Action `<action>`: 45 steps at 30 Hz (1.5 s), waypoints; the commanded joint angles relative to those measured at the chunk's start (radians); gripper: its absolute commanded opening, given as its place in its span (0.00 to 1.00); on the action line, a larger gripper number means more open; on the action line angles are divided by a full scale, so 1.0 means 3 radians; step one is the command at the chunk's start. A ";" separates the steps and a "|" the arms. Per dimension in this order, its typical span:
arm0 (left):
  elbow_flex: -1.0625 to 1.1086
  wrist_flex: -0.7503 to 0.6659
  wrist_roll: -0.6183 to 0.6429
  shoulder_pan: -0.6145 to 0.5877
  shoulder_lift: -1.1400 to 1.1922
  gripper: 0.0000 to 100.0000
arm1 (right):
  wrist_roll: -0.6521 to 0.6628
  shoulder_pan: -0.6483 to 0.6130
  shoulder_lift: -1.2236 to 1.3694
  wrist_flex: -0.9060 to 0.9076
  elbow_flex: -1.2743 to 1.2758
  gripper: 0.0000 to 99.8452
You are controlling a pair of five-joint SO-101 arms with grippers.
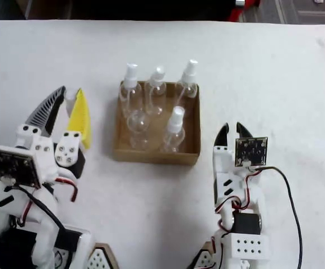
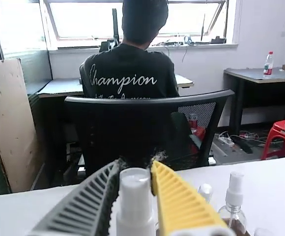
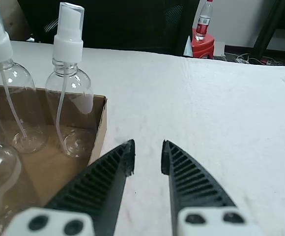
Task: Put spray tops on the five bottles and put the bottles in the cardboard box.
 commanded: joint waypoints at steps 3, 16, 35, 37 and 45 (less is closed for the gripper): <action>-0.0041 -0.0312 0.0404 0.0054 -0.0008 0.02 | 0.0036 0.0003 -0.0023 -0.0084 0.0031 0.08; -0.0338 -0.0742 0.0588 0.0575 0.0923 0.02 | 0.0036 0.0003 -0.0018 -0.0084 0.0031 0.08; -0.1151 -0.0772 0.0363 0.0580 0.2028 0.02 | 0.0036 0.0003 -0.0018 -0.0084 0.0031 0.08; -0.1105 -0.0783 0.0353 0.0580 0.2023 0.02 | 0.0036 0.0003 -0.0023 -0.0084 0.0031 0.08; -0.1069 -0.0788 0.0368 0.0586 0.2048 0.02 | 0.0036 0.0003 -0.0023 -0.0084 0.0031 0.08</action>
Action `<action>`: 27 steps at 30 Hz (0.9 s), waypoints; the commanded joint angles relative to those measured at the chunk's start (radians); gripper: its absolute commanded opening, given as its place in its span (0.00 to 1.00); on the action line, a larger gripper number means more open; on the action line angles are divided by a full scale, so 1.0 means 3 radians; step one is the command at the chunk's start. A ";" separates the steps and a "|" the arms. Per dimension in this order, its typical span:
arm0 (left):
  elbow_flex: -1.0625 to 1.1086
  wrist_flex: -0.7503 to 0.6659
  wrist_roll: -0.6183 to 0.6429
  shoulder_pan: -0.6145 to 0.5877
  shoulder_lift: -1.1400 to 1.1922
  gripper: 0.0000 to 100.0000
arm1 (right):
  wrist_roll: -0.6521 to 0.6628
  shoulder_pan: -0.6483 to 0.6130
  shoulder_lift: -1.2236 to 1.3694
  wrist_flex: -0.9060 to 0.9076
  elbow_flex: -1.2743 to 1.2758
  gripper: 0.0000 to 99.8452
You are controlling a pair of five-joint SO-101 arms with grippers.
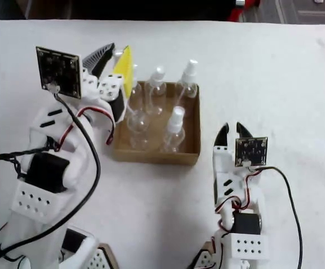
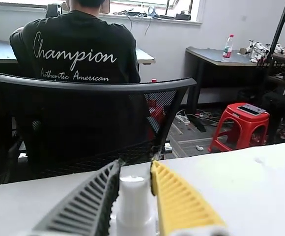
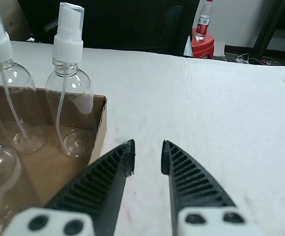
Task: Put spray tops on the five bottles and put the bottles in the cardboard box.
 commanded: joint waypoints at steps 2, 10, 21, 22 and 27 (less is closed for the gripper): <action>-0.0077 -0.0143 -0.0031 0.0038 0.0018 0.02 | 0.0036 0.0003 -0.0023 -0.0084 0.0031 0.08; 0.0317 -0.0655 -0.0051 0.0105 0.0013 0.02 | 0.0036 0.0003 -0.0028 -0.0084 0.0031 0.08; 0.0332 -0.0629 -0.0051 0.0141 -0.0013 0.02 | 0.0036 0.0003 -0.0028 -0.0084 0.0031 0.08; 0.0332 -0.0629 -0.0051 0.0136 -0.0013 0.02 | 0.0036 0.0003 -0.0028 -0.0084 0.0031 0.08; 0.0153 -0.0399 -0.0056 0.0141 -0.0049 0.02 | 0.0036 0.0003 -0.0023 -0.0084 0.0031 0.08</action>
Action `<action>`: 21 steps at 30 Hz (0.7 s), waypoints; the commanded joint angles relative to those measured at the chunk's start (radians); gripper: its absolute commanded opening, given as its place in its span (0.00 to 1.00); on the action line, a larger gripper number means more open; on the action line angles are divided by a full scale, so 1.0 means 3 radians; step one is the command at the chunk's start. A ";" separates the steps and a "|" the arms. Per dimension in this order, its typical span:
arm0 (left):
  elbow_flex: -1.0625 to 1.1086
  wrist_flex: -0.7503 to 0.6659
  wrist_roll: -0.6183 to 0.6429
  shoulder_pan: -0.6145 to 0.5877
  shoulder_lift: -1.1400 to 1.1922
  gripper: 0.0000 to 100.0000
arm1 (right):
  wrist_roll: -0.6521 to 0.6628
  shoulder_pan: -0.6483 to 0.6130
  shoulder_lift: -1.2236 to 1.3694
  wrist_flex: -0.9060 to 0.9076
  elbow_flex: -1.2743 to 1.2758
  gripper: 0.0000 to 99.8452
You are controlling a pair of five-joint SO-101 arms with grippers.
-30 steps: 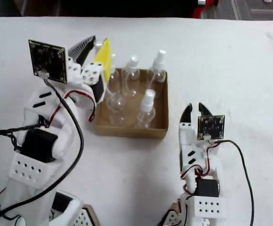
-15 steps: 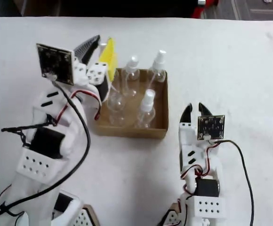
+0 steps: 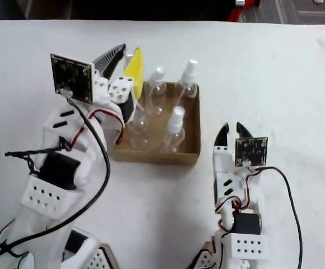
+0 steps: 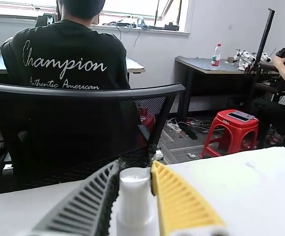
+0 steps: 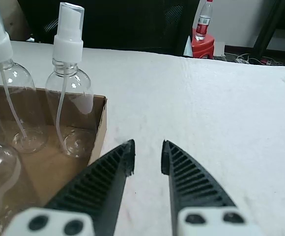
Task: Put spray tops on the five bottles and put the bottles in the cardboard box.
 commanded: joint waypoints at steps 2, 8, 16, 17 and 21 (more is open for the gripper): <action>-0.0373 0.0394 -0.0046 0.0023 -0.0043 0.02 | 0.0036 0.0003 -0.0023 -0.0084 0.0031 0.08; -0.0476 0.0527 -0.0046 0.0003 -0.0033 0.02 | 0.0036 0.0003 -0.0023 -0.0084 0.0031 0.08; -0.0476 0.0384 -0.0051 0.0003 -0.0028 0.02 | 0.0036 0.0003 -0.0018 -0.0084 0.0031 0.08; -0.0476 0.0384 -0.0051 0.0003 -0.0028 0.02 | 0.0036 0.0003 -0.0018 -0.0084 0.0031 0.08; -0.0419 0.0378 -0.0051 0.0003 -0.0028 0.02 | 0.0036 0.0003 -0.0018 -0.0084 0.0031 0.08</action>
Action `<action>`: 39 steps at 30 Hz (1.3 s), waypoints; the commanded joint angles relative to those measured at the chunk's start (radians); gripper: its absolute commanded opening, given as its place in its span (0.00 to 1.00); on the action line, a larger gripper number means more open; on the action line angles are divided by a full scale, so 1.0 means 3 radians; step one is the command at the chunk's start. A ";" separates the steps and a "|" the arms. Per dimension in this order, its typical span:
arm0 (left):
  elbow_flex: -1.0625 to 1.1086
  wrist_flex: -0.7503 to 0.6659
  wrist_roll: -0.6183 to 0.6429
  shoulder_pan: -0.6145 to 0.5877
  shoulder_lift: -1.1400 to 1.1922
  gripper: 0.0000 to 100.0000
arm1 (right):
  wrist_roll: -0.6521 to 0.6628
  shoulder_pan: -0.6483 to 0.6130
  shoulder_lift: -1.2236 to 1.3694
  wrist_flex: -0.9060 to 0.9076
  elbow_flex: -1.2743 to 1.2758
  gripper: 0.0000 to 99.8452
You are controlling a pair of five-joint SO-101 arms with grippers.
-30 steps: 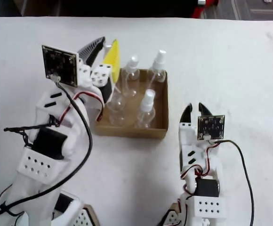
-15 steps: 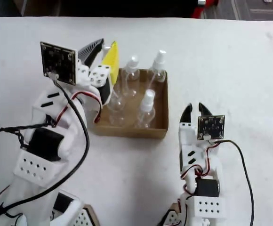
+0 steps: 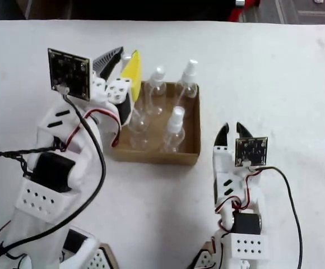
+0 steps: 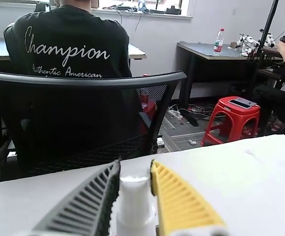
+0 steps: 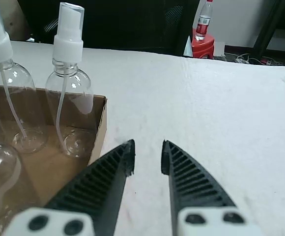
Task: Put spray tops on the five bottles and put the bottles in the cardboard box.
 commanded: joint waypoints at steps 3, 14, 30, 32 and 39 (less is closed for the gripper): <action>0.0000 -0.0251 -0.0199 0.0008 -0.0028 0.02 | 0.0036 0.0003 -0.0018 -0.0084 0.0031 0.08; 0.0261 -0.0537 -0.0245 0.0038 -0.0033 0.02 | 0.0036 0.0003 -0.0018 -0.0084 0.0031 0.08; 0.0921 -0.0772 -0.0245 0.0038 -0.0028 0.02 | 0.0036 0.0003 -0.0023 -0.0084 0.0031 0.08; 0.1181 -0.1146 -0.0245 0.0038 -0.0028 0.02 | 0.0036 0.0003 -0.0023 -0.0084 0.0031 0.08; 0.1979 -0.2286 -0.0245 0.0038 -0.0028 0.02 | 0.0036 0.0003 -0.0023 -0.0084 0.0031 0.08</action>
